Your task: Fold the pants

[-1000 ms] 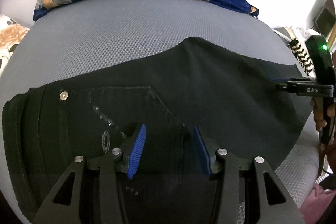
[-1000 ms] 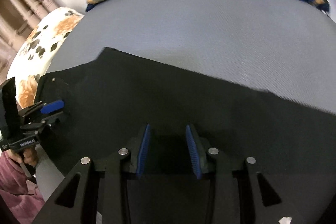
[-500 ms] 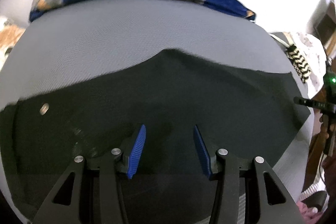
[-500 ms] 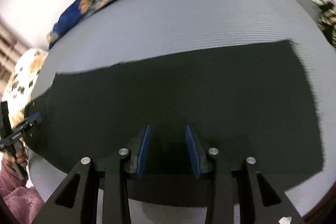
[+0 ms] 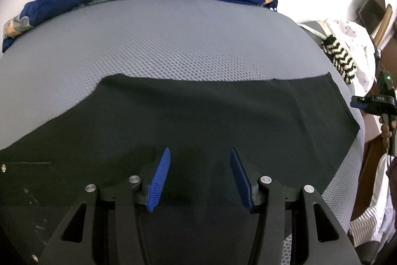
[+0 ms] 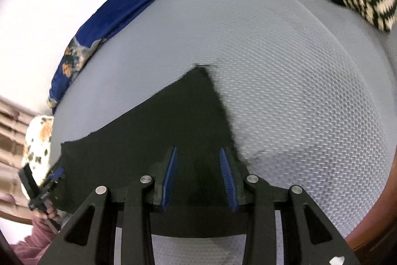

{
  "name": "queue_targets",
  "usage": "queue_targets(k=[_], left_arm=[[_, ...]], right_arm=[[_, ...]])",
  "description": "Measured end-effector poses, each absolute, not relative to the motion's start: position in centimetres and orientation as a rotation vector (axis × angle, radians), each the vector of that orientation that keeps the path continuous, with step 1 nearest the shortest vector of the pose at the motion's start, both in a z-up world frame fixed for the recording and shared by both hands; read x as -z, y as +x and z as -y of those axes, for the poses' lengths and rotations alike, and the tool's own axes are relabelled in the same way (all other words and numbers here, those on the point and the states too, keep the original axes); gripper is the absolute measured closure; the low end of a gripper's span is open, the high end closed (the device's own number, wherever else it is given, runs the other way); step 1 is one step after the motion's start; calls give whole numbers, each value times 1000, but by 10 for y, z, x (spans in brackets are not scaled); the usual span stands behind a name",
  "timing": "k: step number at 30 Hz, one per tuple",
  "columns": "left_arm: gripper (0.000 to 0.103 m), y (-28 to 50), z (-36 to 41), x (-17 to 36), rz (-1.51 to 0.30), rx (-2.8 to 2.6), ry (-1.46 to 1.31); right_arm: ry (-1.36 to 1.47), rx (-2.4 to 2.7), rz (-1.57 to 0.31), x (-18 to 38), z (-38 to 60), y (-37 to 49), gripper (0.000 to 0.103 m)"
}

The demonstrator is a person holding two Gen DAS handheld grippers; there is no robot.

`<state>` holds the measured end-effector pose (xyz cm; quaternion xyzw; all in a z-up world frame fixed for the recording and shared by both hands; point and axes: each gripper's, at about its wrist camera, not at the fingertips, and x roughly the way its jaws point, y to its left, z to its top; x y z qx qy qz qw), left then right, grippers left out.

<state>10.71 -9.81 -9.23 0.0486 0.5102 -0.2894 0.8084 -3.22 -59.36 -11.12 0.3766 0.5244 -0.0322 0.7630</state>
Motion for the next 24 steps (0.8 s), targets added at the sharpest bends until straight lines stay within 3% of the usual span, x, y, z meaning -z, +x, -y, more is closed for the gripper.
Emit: queue_targets(k=[15,19,22,24], left_arm=[[51,108,117,104,-1147,568,161],[51,108,119,106,-1144,564,169],[50,108,120,107,-1140,565,175],[49,108,120,107,-1136,565,176]], right_arm=[[916,-101,-1118,144,629,-48,69],[945,-136,-1092,147,628,-46,75],[980,-133,-1075,152,624,-43,88],[1001,-116,-1058,154,621,-43,90]])
